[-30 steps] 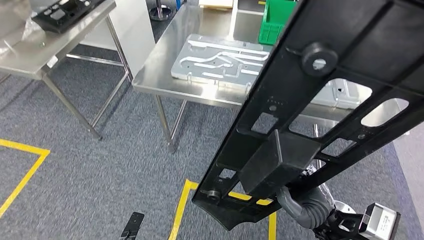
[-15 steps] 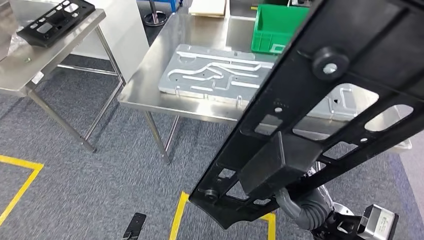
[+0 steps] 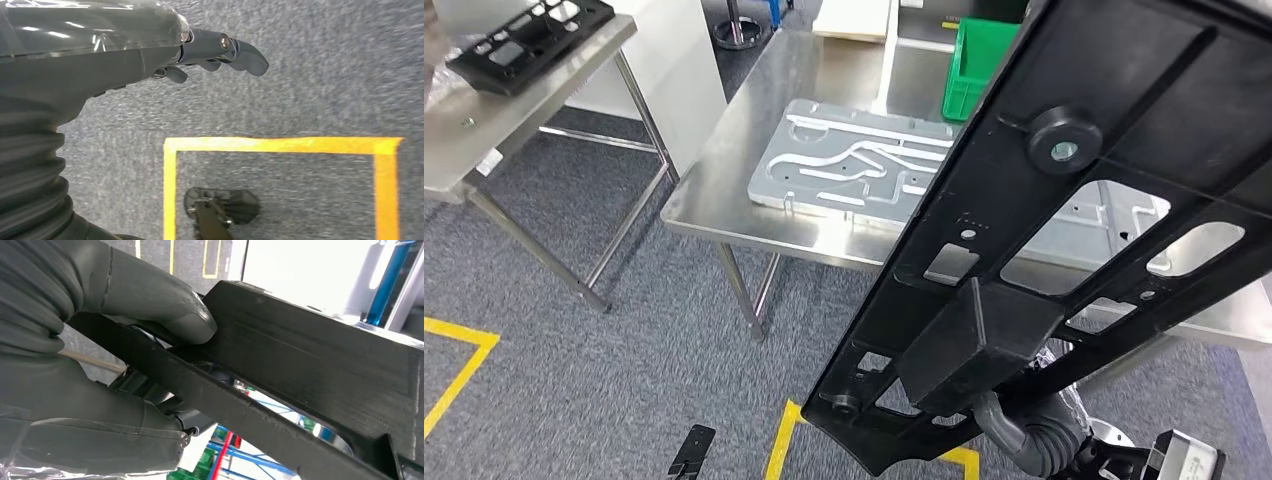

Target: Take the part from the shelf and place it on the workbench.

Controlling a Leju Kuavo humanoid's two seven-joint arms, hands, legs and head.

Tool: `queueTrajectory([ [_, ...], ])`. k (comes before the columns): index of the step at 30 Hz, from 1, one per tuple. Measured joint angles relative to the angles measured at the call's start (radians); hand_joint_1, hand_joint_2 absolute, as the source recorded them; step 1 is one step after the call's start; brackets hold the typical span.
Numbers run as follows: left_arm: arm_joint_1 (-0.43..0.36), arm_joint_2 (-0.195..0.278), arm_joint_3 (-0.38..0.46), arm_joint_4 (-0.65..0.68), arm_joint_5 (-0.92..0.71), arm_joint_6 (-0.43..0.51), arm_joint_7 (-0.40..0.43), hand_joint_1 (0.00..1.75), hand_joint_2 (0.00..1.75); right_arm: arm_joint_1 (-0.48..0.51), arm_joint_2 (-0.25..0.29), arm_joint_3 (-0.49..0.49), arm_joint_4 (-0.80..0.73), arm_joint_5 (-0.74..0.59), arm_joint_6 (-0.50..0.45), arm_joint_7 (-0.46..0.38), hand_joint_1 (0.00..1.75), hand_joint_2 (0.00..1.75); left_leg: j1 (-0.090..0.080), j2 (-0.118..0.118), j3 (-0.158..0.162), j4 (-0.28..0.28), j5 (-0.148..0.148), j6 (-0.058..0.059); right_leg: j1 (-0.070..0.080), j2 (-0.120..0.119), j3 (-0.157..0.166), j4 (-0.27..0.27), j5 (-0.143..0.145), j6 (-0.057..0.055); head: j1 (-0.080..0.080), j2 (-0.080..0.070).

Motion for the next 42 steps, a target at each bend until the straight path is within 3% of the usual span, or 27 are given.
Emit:
queueTrajectory([
  [1,-0.001,0.0,0.0,0.0,0.0,0.0,0.0,0.0,1.75,0.0,0.0,0.0,-0.002,0.0,0.0,0.0,1.75,1.75,-0.001,0.0,0.006,0.0,-0.007,-0.005,0.004,0.0,0.014,-0.036,0.012,-0.007,0.0,0.0],
  [3,-0.004,0.0,0.0,0.0,0.0,0.0,0.001,0.0,1.75,0.001,0.0,0.0,-0.006,0.001,0.001,0.0,1.75,1.75,-0.002,0.0,0.012,-0.004,-0.016,-0.017,0.009,0.001,0.023,-0.056,0.0,-0.017,0.0,0.0],
  [6,-0.007,0.0,0.0,0.0,-0.001,0.0,0.0,0.0,1.75,0.005,0.0,0.0,-0.012,0.004,0.001,-0.005,1.75,1.75,-0.002,0.004,0.013,0.016,-0.039,-0.033,-0.002,0.002,0.047,-0.081,-0.008,-0.029,-0.001,0.0],
  [7,-0.007,0.001,0.0,0.0,-0.001,0.0,-0.001,0.0,1.75,0.006,0.0,0.0,-0.013,0.005,0.001,-0.008,1.75,1.75,-0.002,0.004,-0.007,0.06,-0.06,-0.037,-0.006,0.0,0.058,-0.088,-0.011,-0.033,-0.001,0.0],
  [9,-0.006,0.001,0.0,0.0,-0.005,-0.002,-0.002,0.0,1.75,0.009,0.0,0.0,-0.013,0.009,-0.001,-0.016,1.75,1.75,0.003,0.004,-0.085,0.197,-0.108,-0.046,-0.006,-0.003,0.072,-0.09,-0.021,-0.04,-0.002,0.0],
  [10,-0.005,0.001,0.0,0.0,-0.009,-0.004,-0.002,0.0,1.75,0.011,-0.001,0.0,-0.013,0.012,-0.004,-0.02,1.75,1.75,0.005,0.005,-0.125,0.256,-0.121,-0.05,-0.006,-0.002,0.077,-0.089,-0.026,-0.041,-0.002,0.0],
  [11,-0.003,0.001,0.0,0.0,-0.013,-0.005,-0.002,0.0,1.75,0.014,-0.001,0.0,-0.013,0.014,-0.008,-0.024,1.75,1.75,0.008,0.005,-0.151,0.283,-0.112,-0.053,-0.006,-0.001,0.083,-0.089,-0.033,-0.04,-0.002,0.0],
  [12,-0.003,0.001,0.0,0.0,-0.019,-0.006,-0.002,0.0,1.75,0.017,-0.002,0.0,-0.015,0.017,-0.013,-0.026,1.75,1.75,0.01,0.005,-0.157,0.269,-0.082,-0.055,-0.007,0.0,0.091,-0.087,-0.04,-0.038,-0.002,0.0],
  [14,-0.005,0.002,0.0,0.0,-0.028,-0.009,-0.001,0.0,1.75,0.026,-0.004,-0.002,-0.022,0.022,-0.022,-0.027,1.75,1.75,0.014,0.006,-0.123,0.15,0.013,-0.055,-0.008,0.002,0.11,-0.082,-0.059,-0.031,-0.002,0.0],
  [15,-0.007,0.003,0.0,0.0,-0.032,-0.011,0.0,0.0,1.75,0.03,-0.004,-0.003,-0.027,0.023,-0.026,-0.027,1.75,1.75,0.014,0.006,-0.1,0.091,0.046,-0.054,-0.006,0.002,0.118,-0.079,-0.068,-0.026,-0.002,0.0],
  [16,-0.009,0.003,0.0,0.0,-0.035,-0.014,0.002,0.0,1.75,0.033,-0.005,-0.004,-0.032,0.025,-0.029,-0.027,1.75,1.75,0.013,0.007,-0.082,0.048,0.06,-0.049,-0.004,0.002,0.12,-0.075,-0.075,-0.02,-0.002,0.0],
  [21,-0.016,0.003,-0.001,-0.001,-0.042,-0.022,0.008,0.0,1.75,0.046,-0.011,-0.008,-0.056,0.032,-0.035,-0.027,1.75,1.75,0.01,0.005,-0.065,0.011,0.042,-0.016,-0.006,0.0,0.112,-0.055,-0.098,0.005,-0.001,0.0],
  [23,-0.019,0.003,-0.002,-0.001,-0.044,-0.024,0.009,0.0,1.75,0.048,-0.016,-0.013,-0.061,0.032,-0.035,-0.028,1.75,1.75,0.012,0.006,-0.058,0.004,0.039,-0.004,-0.009,-0.001,0.067,0.035,-0.141,0.013,-0.001,0.0],
  [25,-0.022,0.002,-0.003,-0.001,-0.046,-0.025,0.009,0.0,1.75,0.053,-0.021,-0.018,-0.062,0.032,-0.036,-0.028,1.75,1.75,0.012,0.006,-0.052,0.004,0.032,0.001,-0.009,-0.001,-0.014,0.167,-0.184,0.017,-0.001,0.0],
  [26,-0.022,0.002,-0.003,-0.001,-0.047,-0.025,0.01,0.0,1.75,0.056,-0.024,-0.02,-0.061,0.032,-0.036,-0.029,1.75,1.75,0.011,0.006,-0.048,0.004,0.028,0.002,-0.009,-0.001,-0.044,0.205,-0.184,0.018,-0.001,0.0],
  [27,-0.022,0.002,-0.003,-0.001,-0.049,-0.025,0.01,0.0,1.75,0.059,-0.026,-0.022,-0.061,0.032,-0.036,-0.03,1.75,1.75,0.011,0.005,-0.041,0.005,0.024,0.001,-0.009,-0.001,-0.056,0.206,-0.162,0.017,-0.001,0.0],
  [29,-0.024,0.001,-0.004,-0.001,-0.053,-0.025,0.012,0.0,1.75,0.06,-0.03,-0.026,-0.062,0.032,-0.037,-0.035,1.75,1.75,0.011,0.004,-0.024,0.005,0.013,-0.003,-0.009,-0.002,-0.026,0.103,-0.072,0.011,-0.001,0.0],
  [31,-0.028,0.0,-0.004,-0.001,-0.055,-0.026,0.014,0.0,1.75,0.06,-0.034,-0.029,-0.064,0.033,-0.039,-0.039,1.75,1.75,0.008,0.002,-0.013,0.007,0.003,-0.012,-0.005,-0.002,0.017,-0.01,-0.016,0.001,-0.001,0.0],
  [33,-0.032,-0.001,-0.004,-0.001,-0.056,-0.027,0.016,0.0,1.75,0.062,-0.038,-0.03,-0.066,0.033,-0.04,-0.042,1.75,1.75,0.006,0.002,-0.013,0.007,-0.001,-0.023,0.001,0.0,0.028,-0.045,-0.015,-0.006,-0.001,0.0],
  [36,-0.035,-0.002,-0.004,-0.001,-0.054,-0.028,0.016,0.0,1.75,0.066,-0.041,-0.031,-0.07,0.033,-0.041,-0.045,1.75,1.75,0.006,0.004,-0.015,0.016,-0.014,-0.04,-0.004,0.003,0.034,-0.058,-0.016,-0.02,-0.002,0.0],
  [38,-0.037,-0.002,-0.004,-0.001,-0.052,-0.03,0.013,0.0,1.75,0.067,-0.042,-0.033,-0.074,0.035,-0.043,-0.046,1.75,1.75,0.008,0.005,-0.05,0.094,-0.057,-0.048,-0.007,0.0,0.042,-0.064,-0.017,-0.032,-0.002,0.0],
  [40,-0.036,-0.002,-0.004,-0.001,-0.048,-0.038,0.01,0.0,1.75,0.064,-0.044,-0.039,-0.076,0.043,-0.048,-0.046,1.75,1.75,0.008,0.005,-0.122,0.231,-0.11,-0.052,-0.005,-0.002,0.044,-0.064,-0.021,-0.039,-0.002,0.0],
  [41,-0.035,-0.002,-0.003,-0.001,-0.047,-0.043,0.008,0.0,1.75,0.058,-0.046,-0.044,-0.076,0.047,-0.052,-0.044,1.75,1.75,0.008,0.005,-0.152,0.281,-0.12,-0.053,-0.003,-0.002,0.045,-0.063,-0.023,-0.041,-0.002,0.0],
  [42,-0.034,-0.002,-0.003,-0.001,-0.045,-0.049,0.006,0.0,1.75,0.046,-0.051,-0.049,-0.075,0.048,-0.055,-0.038,1.75,1.75,0.008,0.005,-0.167,0.297,-0.111,-0.053,-0.002,-0.001,0.046,-0.062,-0.024,-0.042,-0.002,0.0],
])
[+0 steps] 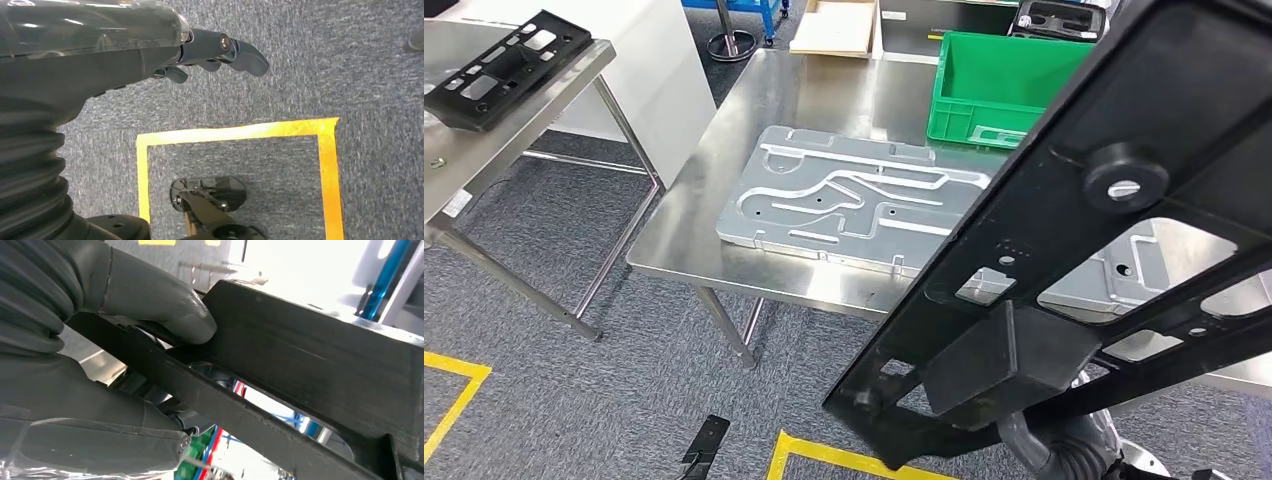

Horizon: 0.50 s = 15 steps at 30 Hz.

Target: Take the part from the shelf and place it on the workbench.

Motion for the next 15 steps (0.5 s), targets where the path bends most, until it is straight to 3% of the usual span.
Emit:
queueTrajectory([
  [1,0.0,0.0,0.0,0.0,0.001,-0.007,-0.002,0.0,1.75,-0.021,-0.008,-0.007,0.001,-0.003,-0.002,0.009,1.75,1.75,0.0,0.0,0.006,-0.026,0.029,0.002,0.001,0.002,0.001,0.002,-0.002,0.0,0.0,0.0],
  [3,-0.003,0.0,0.0,0.0,0.002,-0.022,-0.008,0.0,1.75,-0.084,-0.031,-0.024,0.007,-0.017,-0.006,0.036,1.75,1.75,-0.002,0.002,0.056,-0.153,0.105,0.013,0.003,0.007,0.005,0.006,-0.006,0.003,0.0,0.0],
  [5,-0.008,0.001,0.0,0.0,0.003,-0.034,-0.016,0.0,1.75,-0.158,-0.059,-0.041,0.019,-0.033,-0.009,0.065,1.75,1.75,-0.007,0.003,0.099,-0.255,0.142,0.026,0.007,0.01,0.004,0.01,-0.008,0.012,0.0,0.0],
  [8,-0.011,0.001,0.001,0.0,0.003,-0.044,-0.03,0.0,1.75,-0.288,-0.108,-0.052,0.058,-0.051,-0.009,0.11,1.75,1.75,-0.009,0.004,0.102,-0.28,0.147,0.04,0.008,0.011,-0.002,0.008,-0.003,0.028,0.0,0.0],
  [10,-0.012,0.0,0.002,0.0,0.002,-0.049,-0.04,0.0,1.75,-0.404,-0.146,-0.053,0.107,-0.052,-0.015,0.139,1.75,1.75,-0.006,0.004,0.105,-0.292,0.156,0.052,0.006,0.009,-0.012,0.03,-0.019,0.039,0.001,0.0],
  [13,-0.013,0.0,0.004,0.0,-0.002,-0.057,-0.051,0.0,1.75,-0.609,-0.192,-0.044,0.236,0.033,-0.062,0.16,1.75,1.75,-0.003,0.007,0.105,-0.299,0.164,0.06,0.0,0.004,-0.093,0.197,-0.103,0.051,0.001,0.0],
  [14,-0.013,0.0,0.005,0.0,-0.003,-0.06,-0.052,0.0,1.75,-0.671,-0.202,-0.036,0.284,0.097,-0.1,0.157,1.75,1.75,-0.003,0.007,0.103,-0.298,0.164,0.06,-0.003,0.003,-0.121,0.252,-0.12,0.054,0.001,0.0],
  [15,-0.013,0.0,0.006,0.0,-0.006,-0.062,-0.054,0.0,1.75,-0.727,-0.211,-0.022,0.329,0.191,-0.158,0.15,1.75,1.75,-0.003,0.006,0.103,-0.296,0.164,0.06,-0.006,0.002,-0.134,0.275,-0.117,0.057,0.001,0.0],
])
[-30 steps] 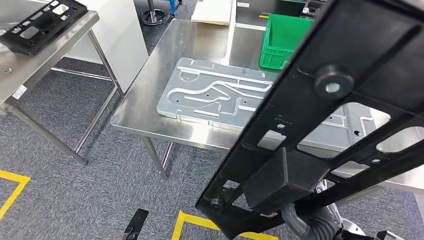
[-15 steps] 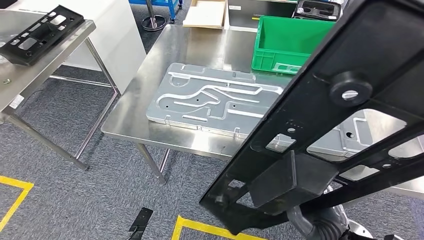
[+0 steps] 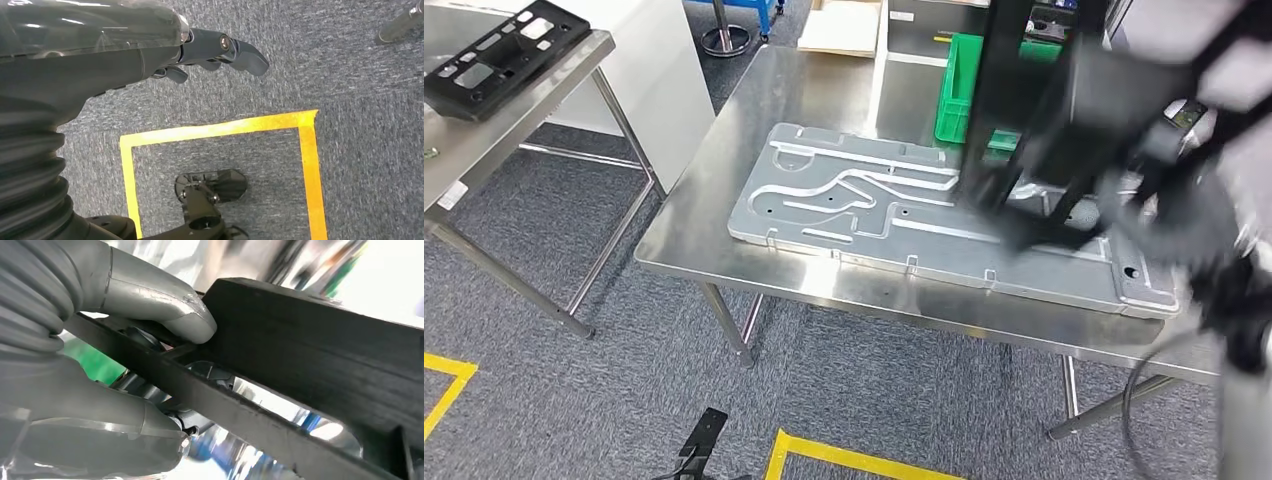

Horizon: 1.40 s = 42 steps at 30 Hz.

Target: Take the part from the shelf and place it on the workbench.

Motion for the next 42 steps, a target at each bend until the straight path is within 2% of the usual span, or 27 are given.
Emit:
queueTrajectory([
  [1,0.0,0.0,0.001,0.0,-0.003,-0.002,-0.001,0.0,1.75,-0.054,-0.008,0.019,0.043,0.115,-0.069,-0.006,1.75,1.75,0.001,-0.001,0.0,0.003,-0.001,-0.001,-0.003,-0.001,0.006,-0.017,0.023,0.001,0.0,0.0],
  [3,0.0,0.0,0.002,0.0,-0.011,-0.004,-0.002,0.0,1.75,-0.151,-0.02,0.068,0.128,0.377,-0.218,-0.007,1.75,1.75,0.002,-0.006,0.0,0.009,-0.004,-0.007,-0.009,-0.003,0.06,-0.137,0.096,0.002,0.0,0.0],
  [4,0.0,-0.001,0.003,0.0,-0.016,-0.005,-0.002,0.0,1.75,-0.194,-0.022,0.094,0.172,0.492,-0.282,-0.004,1.75,1.75,0.001,-0.008,-0.003,0.013,-0.006,-0.012,-0.009,-0.002,0.087,-0.198,0.12,0.0,0.0,0.0],
  [5,-0.001,-0.001,0.003,0.0,-0.022,-0.005,-0.001,0.0,1.75,-0.233,-0.022,0.122,0.221,0.596,-0.339,0.0,1.75,1.75,0.0,-0.009,-0.007,0.015,-0.006,-0.018,-0.007,-0.002,0.102,-0.237,0.131,-0.003,0.0,0.0],
  [7,-0.003,-0.002,0.003,0.0,-0.032,-0.006,0.003,0.0,1.75,-0.293,-0.015,0.181,0.326,0.761,-0.435,0.009,1.75,1.75,-0.002,-0.01,-0.013,0.014,-0.003,-0.029,0.0,0.001,0.106,-0.259,0.13,-0.011,-0.001,0.0],
  [10,-0.008,-0.003,0.003,0.0,-0.042,-0.006,0.007,0.0,1.75,-0.348,0.015,0.255,0.488,0.933,-0.552,0.021,1.75,1.75,0.001,-0.009,-0.023,0.033,-0.017,-0.046,-0.004,0.001,0.109,-0.268,0.134,-0.03,-0.001,0.0],
  [11,-0.01,-0.003,0.003,0.0,-0.045,-0.006,0.008,0.0,1.75,-0.361,0.03,0.276,0.541,0.974,-0.586,0.026,1.75,1.75,0.002,-0.008,-0.041,0.071,-0.037,-0.05,-0.005,0.0,0.111,-0.271,0.135,-0.037,-0.001,0.0],
  [13,-0.013,-0.003,0.003,-0.001,-0.049,-0.009,0.012,0.0,1.75,-0.376,0.064,0.314,0.645,1.049,-0.645,0.033,1.75,1.75,0.002,-0.007,-0.106,0.201,-0.091,-0.054,-0.002,-0.001,0.113,-0.272,0.134,-0.045,-0.001,0.0],
  [14,-0.013,-0.003,0.005,-0.004,-0.055,-0.013,0.016,0.0,1.75,-0.377,0.084,0.328,0.699,1.094,-0.668,0.033,1.75,1.75,0.002,-0.007,-0.139,0.262,-0.108,-0.054,0.001,0.0,0.114,-0.271,0.132,-0.048,-0.001,0.0],
  [15,-0.012,-0.003,0.009,-0.008,-0.061,-0.017,0.018,0.0,1.75,-0.374,0.105,0.337,0.751,1.14,-0.686,0.031,1.75,1.75,0.002,-0.007,-0.16,0.294,-0.108,-0.053,0.004,0.001,0.116,-0.27,0.131,-0.05,-0.001,0.0],
  [16,-0.011,-0.003,0.013,-0.011,-0.067,-0.019,0.017,0.0,1.75,-0.368,0.127,0.341,0.799,1.181,-0.7,0.029,1.75,1.75,0.002,-0.007,-0.163,0.286,-0.088,-0.051,0.006,0.002,0.118,-0.269,0.129,-0.052,-0.001,0.0],
  [17,-0.01,-0.003,0.019,-0.013,-0.071,-0.019,0.014,0.0,1.75,-0.36,0.148,0.341,0.842,1.211,-0.71,0.029,1.75,1.75,0.001,-0.007,-0.148,0.241,-0.054,-0.046,0.009,0.002,0.12,-0.268,0.126,-0.053,-0.001,0.0],
  [19,-0.011,-0.002,0.029,-0.013,-0.073,-0.015,0.004,0.0,1.75,-0.346,0.183,0.342,0.907,1.231,-0.72,0.035,1.75,1.75,-0.003,-0.006,-0.09,0.107,0.014,-0.034,0.015,0.003,0.123,-0.267,0.121,-0.052,-0.001,0.0],
  [20,-0.011,-0.002,0.033,-0.013,-0.073,-0.013,0.001,0.0,1.75,-0.34,0.198,0.342,0.935,1.234,-0.723,0.039,1.75,1.75,-0.005,-0.006,-0.068,0.056,0.029,-0.029,0.017,0.003,0.123,-0.266,0.118,-0.05,-0.001,0.0],
  [21,-0.01,-0.002,0.038,-0.013,-0.073,-0.012,-0.001,0.0,1.75,-0.333,0.211,0.342,0.96,1.235,-0.724,0.042,1.75,1.75,-0.008,-0.006,-0.055,0.028,0.033,-0.025,0.018,0.002,0.122,-0.266,0.117,-0.047,-0.001,0.0],
  [24,-0.006,-0.002,0.048,-0.013,-0.072,-0.009,-0.005,0.0,1.75,-0.313,0.239,0.343,1.013,1.235,-0.725,0.048,1.75,1.75,-0.006,-0.006,-0.047,0.009,0.029,-0.018,0.018,0.0,0.121,-0.266,0.112,-0.034,0.0,0.0],
  [26,-0.004,0.0,0.053,-0.013,-0.071,-0.007,-0.005,0.0,1.75,-0.307,0.253,0.343,1.038,1.234,-0.724,0.049,0.87,0.87,-0.001,-0.006,-0.04,-0.002,0.032,-0.011,0.017,-0.001,0.101,-0.223,0.084,-0.024,0.0,0.0],
  [28,-0.004,0.0,0.058,-0.013,-0.072,-0.007,-0.005,0.0,1.75,-0.303,0.265,0.343,1.061,1.232,-0.72,0.05,0.0,0.0,0.001,-0.005,-0.036,-0.006,0.032,-0.007,0.012,-0.002,0.042,-0.108,0.028,-0.016,0.0,0.0],
  [29,-0.004,0.0,0.059,-0.013,-0.074,-0.007,-0.006,0.0,1.75,-0.3,0.27,0.343,1.071,1.231,-0.716,0.05,0.0,0.0,0.001,-0.005,-0.035,-0.005,0.031,-0.006,0.008,-0.002,0.009,-0.048,0.008,-0.013,0.0,0.0],
  [30,-0.003,0.0,0.06,-0.013,-0.076,-0.006,-0.006,0.0,1.75,-0.296,0.273,0.343,1.08,1.229,-0.713,0.05,0.0,0.0,0.002,-0.006,-0.034,-0.004,0.029,-0.006,0.004,-0.002,-0.016,-0.008,0.002,-0.01,0.0,0.0],
  [31,-0.001,0.0,0.06,-0.013,-0.08,-0.006,-0.007,0.0,1.75,-0.293,0.276,0.343,1.088,1.227,-0.71,0.05,0.0,0.0,0.002,-0.007,-0.033,-0.002,0.027,-0.007,0.0,-0.003,-0.026,-0.002,0.015,-0.007,0.0,0.0],
  [32,0.0,0.0,0.06,-0.013,-0.084,-0.005,-0.007,0.0,1.75,-0.291,0.279,0.343,1.093,1.226,-0.707,0.05,0.0,0.0,0.004,-0.008,-0.032,0.001,0.023,-0.01,-0.003,-0.003,-0.017,-0.033,0.046,-0.005,0.0,0.0],
  [34,0.001,0.001,0.06,-0.013,-0.089,-0.004,-0.008,0.0,0.87,-0.294,0.287,0.342,1.102,1.223,-0.702,0.05,0.0,0.0,0.005,-0.01,-0.03,0.01,0.014,-0.02,-0.008,-0.005,0.033,-0.151,0.116,-0.004,0.0,0.0],
  [35,0.0,0.001,0.06,-0.013,-0.086,-0.004,-0.01,0.0,0.44,-0.298,0.292,0.342,1.105,1.221,-0.699,0.05,0.0,0.0,0.004,-0.01,-0.031,0.016,0.009,-0.026,-0.008,-0.005,0.055,-0.203,0.137,-0.006,-0.001,0.0],
  [36,-0.001,0.002,0.061,-0.013,-0.082,-0.005,-0.013,0.0,0.0,-0.3,0.296,0.342,1.109,1.219,-0.697,0.05,0.0,0.0,0.003,-0.01,-0.033,0.02,0.006,-0.032,-0.007,-0.005,0.068,-0.233,0.144,-0.01,-0.002,0.0],
  [40,-0.002,0.002,0.069,-0.013,-0.074,0.002,-0.002,0.0,0.0,-0.302,0.305,0.341,1.121,1.217,-0.687,0.059,0.0,0.0,0.003,-0.008,-0.035,0.029,-0.005,-0.053,-0.002,-0.003,0.076,-0.25,0.142,-0.036,-0.004,0.0],
  [42,-0.004,0.002,0.071,-0.013,-0.072,0.011,0.027,0.0,0.0,-0.305,0.31,0.34,1.124,1.217,-0.682,0.067,0.0,0.0,0.004,-0.006,-0.063,0.103,-0.052,-0.061,-0.003,-0.003,0.08,-0.253,0.145,-0.049,-0.004,0.0],
])
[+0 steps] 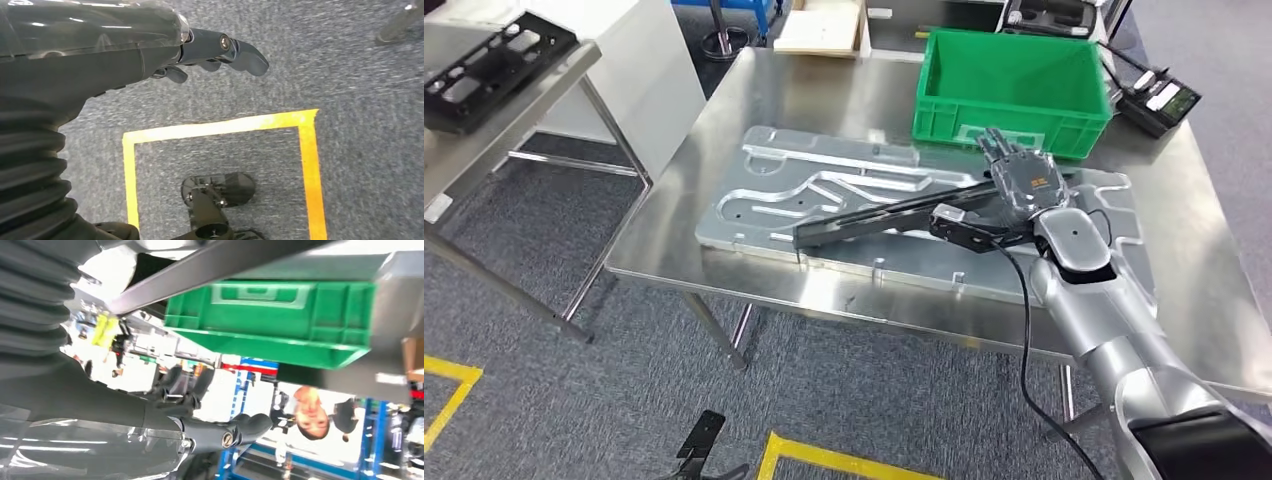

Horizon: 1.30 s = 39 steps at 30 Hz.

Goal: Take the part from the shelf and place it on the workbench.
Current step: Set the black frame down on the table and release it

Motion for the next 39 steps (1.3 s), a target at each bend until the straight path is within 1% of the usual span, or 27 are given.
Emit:
queueTrajectory([
  [2,-0.002,0.0,0.007,0.0,0.009,0.004,0.034,0.0,0.0,-0.001,0.004,0.0,0.005,0.001,0.006,0.008,0.0,0.0,0.0,0.001,-0.059,0.136,-0.066,-0.002,0.004,0.0,0.001,0.001,0.002,-0.006,0.0,0.0],
  [3,-0.002,0.0,0.012,0.001,0.015,0.004,0.047,0.0,0.0,-0.001,0.005,-0.001,0.008,0.001,0.008,0.012,0.0,0.0,0.0,0.001,-0.08,0.186,-0.084,-0.001,0.007,0.0,0.001,0.001,0.003,-0.007,0.0,0.0],
  [4,-0.002,0.0,0.018,0.001,0.019,0.002,0.056,0.0,0.0,0.0,0.005,-0.001,0.011,0.001,0.01,0.016,0.0,0.0,-0.001,0.001,-0.086,0.202,-0.084,0.002,0.009,0.001,0.001,0.001,0.003,-0.008,0.0,0.0],
  [5,-0.001,0.0,0.022,0.001,0.022,0.001,0.061,0.0,0.0,-0.001,0.005,-0.003,0.013,0.001,0.012,0.021,0.0,0.0,-0.002,0.001,-0.071,0.178,-0.065,0.006,0.012,0.001,0.001,0.001,0.004,-0.008,0.0,0.0],
  [7,-0.001,0.002,0.029,0.002,0.023,-0.004,0.065,0.0,0.0,-0.004,0.005,-0.007,0.015,0.001,0.014,0.031,0.0,0.0,-0.007,0.0,0.001,0.045,-0.007,0.023,0.015,0.002,0.002,0.001,0.004,-0.008,0.0,0.0],
  [9,-0.002,0.004,0.032,0.002,0.022,-0.008,0.068,0.0,0.0,-0.01,0.003,-0.014,0.015,0.001,0.018,0.041,0.0,0.0,-0.014,0.0,0.056,-0.058,0.026,0.035,0.018,0.002,-0.001,0.003,0.008,-0.002,0.0,0.0],
  [11,0.0,0.005,0.033,0.002,0.019,-0.011,0.069,0.0,0.0,-0.016,-0.003,-0.019,0.016,0.001,0.024,0.051,0.0,0.0,-0.019,-0.001,0.063,-0.077,0.034,0.041,0.017,0.002,-0.005,0.002,0.015,0.009,0.0,0.0],
  [13,0.002,0.004,0.034,0.003,0.015,-0.013,0.07,0.0,0.0,-0.021,-0.015,-0.024,0.016,0.001,0.032,0.058,0.0,0.0,-0.015,0.001,0.061,-0.089,0.048,0.048,0.016,0.001,-0.008,0.005,0.011,0.022,0.0,0.0],
  [15,0.001,0.002,0.037,0.004,0.011,-0.014,0.07,0.0,0.0,-0.03,-0.03,-0.029,0.016,0.002,0.039,0.063,0.0,0.0,-0.01,0.006,0.054,-0.102,0.067,0.058,0.015,0.001,-0.027,0.058,-0.044,0.033,0.001,0.0],
  [17,0.0,0.002,0.039,0.004,0.008,-0.015,0.068,0.0,0.0,-0.036,-0.045,-0.034,0.016,0.002,0.044,0.067,0.0,0.0,-0.01,0.007,0.037,-0.104,0.081,0.063,0.011,0.001,-0.063,0.174,-0.13,0.041,0.001,0.0],
  [18,0.0,0.002,0.04,0.004,0.008,-0.016,0.068,0.0,0.0,-0.037,-0.052,-0.036,0.017,0.002,0.045,0.069,0.0,0.0,-0.01,0.007,0.026,-0.103,0.089,0.063,0.009,0.001,-0.075,0.227,-0.158,0.044,0.001,0.0],
  [19,0.001,0.002,0.04,0.004,0.008,-0.017,0.067,0.0,0.0,-0.038,-0.059,-0.039,0.017,0.002,0.046,0.069,0.0,0.0,-0.01,0.007,0.016,-0.102,0.096,0.063,0.007,0.001,-0.075,0.254,-0.166,0.047,0.001,0.0],
  [20,0.001,0.001,0.041,0.004,0.008,-0.019,0.067,0.0,0.0,-0.039,-0.065,-0.042,0.017,0.002,0.046,0.069,0.0,0.0,-0.01,0.007,0.005,-0.1,0.103,0.061,0.005,0.001,-0.057,0.247,-0.153,0.048,0.001,0.0],
  [21,0.001,0.001,0.042,0.004,0.007,-0.022,0.066,0.0,0.0,-0.042,-0.07,-0.045,0.017,0.002,0.046,0.069,0.0,0.0,-0.01,0.007,-0.005,-0.097,0.11,0.059,0.004,0.0,-0.023,0.207,-0.129,0.048,0.001,0.0],
  [22,0.0,0.0,0.043,0.004,0.007,-0.024,0.065,0.0,0.0,-0.046,-0.075,-0.048,0.016,0.002,0.046,0.069,0.0,0.0,-0.01,0.007,-0.014,-0.094,0.116,0.056,0.003,0.0,0.023,0.145,-0.106,0.046,0.001,0.0],
  [24,-0.001,-0.001,0.045,0.004,0.006,-0.027,0.062,0.0,0.0,-0.055,-0.085,-0.052,0.013,0.002,0.044,0.069,0.0,0.0,-0.012,0.007,-0.028,-0.09,0.129,0.048,0.008,0.0,0.099,0.026,-0.089,0.039,0.001,0.0],
  [25,-0.001,-0.001,0.047,0.004,0.005,-0.027,0.06,0.0,0.0,-0.058,-0.091,-0.055,0.011,0.003,0.043,0.069,0.0,0.0,-0.012,0.007,-0.031,-0.091,0.137,0.042,0.01,0.001,0.115,-0.006,-0.09,0.035,0.001,0.0],
  [28,0.002,-0.003,0.048,0.004,0.0,-0.027,0.056,0.0,0.0,-0.062,-0.109,-0.065,0.007,0.013,0.035,0.075,0.0,0.0,-0.012,0.004,-0.039,-0.098,0.152,0.026,0.01,-0.002,0.106,-0.023,-0.071,0.017,0.0,0.0],
  [29,0.004,-0.003,0.048,0.004,-0.002,-0.027,0.055,0.0,0.0,-0.063,-0.114,-0.067,0.006,0.02,0.03,0.083,0.0,0.0,-0.011,0.003,-0.047,-0.084,0.132,0.021,0.007,-0.004,0.098,-0.025,-0.059,0.009,0.0,0.0],
  [30,0.006,-0.003,0.048,0.004,-0.003,-0.026,0.054,0.0,0.0,-0.064,-0.119,-0.068,0.004,0.027,0.024,0.092,0.0,0.0,-0.01,0.002,-0.06,-0.051,0.093,0.016,0.004,-0.006,0.087,-0.028,-0.046,0.002,0.0,0.0],
  [32,0.007,-0.003,0.048,0.004,-0.003,-0.024,0.053,0.0,0.0,-0.066,-0.13,-0.071,-0.001,0.042,0.011,0.113,0.0,0.0,-0.005,0.003,-0.091,0.074,-0.011,0.009,0.004,-0.007,0.06,-0.027,-0.024,-0.005,0.0,0.0],
  [33,0.007,-0.004,0.048,0.004,-0.003,-0.023,0.052,0.0,0.0,-0.066,-0.136,-0.073,-0.004,0.049,0.005,0.122,0.0,0.0,-0.004,0.003,-0.103,0.141,-0.045,0.007,0.005,-0.007,0.047,-0.026,-0.014,-0.005,0.0,0.0],
  [34,0.007,-0.004,0.049,0.004,-0.003,-0.022,0.051,0.0,0.0,-0.067,-0.142,-0.074,-0.006,0.056,-0.001,0.132,0.0,0.0,-0.003,0.003,-0.105,0.19,-0.058,0.005,0.005,-0.007,0.033,-0.024,-0.004,-0.004,0.0,0.0],
  [35,0.008,-0.004,0.049,0.004,-0.003,-0.022,0.05,0.0,0.0,-0.067,-0.149,-0.074,-0.008,0.064,-0.007,0.141,0.0,0.0,-0.003,0.003,-0.092,0.207,-0.05,0.005,0.005,-0.006,0.019,-0.022,0.006,-0.002,0.0,0.0],
  [36,0.008,-0.005,0.05,0.004,-0.003,-0.02,0.049,0.0,0.0,-0.067,-0.157,-0.075,-0.012,0.07,-0.014,0.148,0.0,0.0,-0.003,0.003,-0.063,0.19,-0.028,0.006,0.005,-0.006,0.005,-0.019,0.015,0.0,0.0,0.0],
  [37,0.008,-0.005,0.051,0.004,-0.003,-0.019,0.047,0.0,0.0,-0.067,-0.165,-0.075,-0.017,0.077,-0.02,0.155,0.0,0.0,-0.003,0.003,-0.017,0.14,-0.004,0.009,0.005,-0.006,-0.007,-0.016,0.023,0.003,0.0,0.0],
  [39,0.008,-0.005,0.055,0.004,-0.002,-0.016,0.042,0.0,0.0,-0.069,-0.185,-0.078,-0.033,0.092,-0.033,0.165,0.0,0.0,-0.007,0.002,0.089,-0.004,-0.003,0.02,0.007,-0.007,-0.025,-0.013,0.039,0.013,0.001,0.0],
])
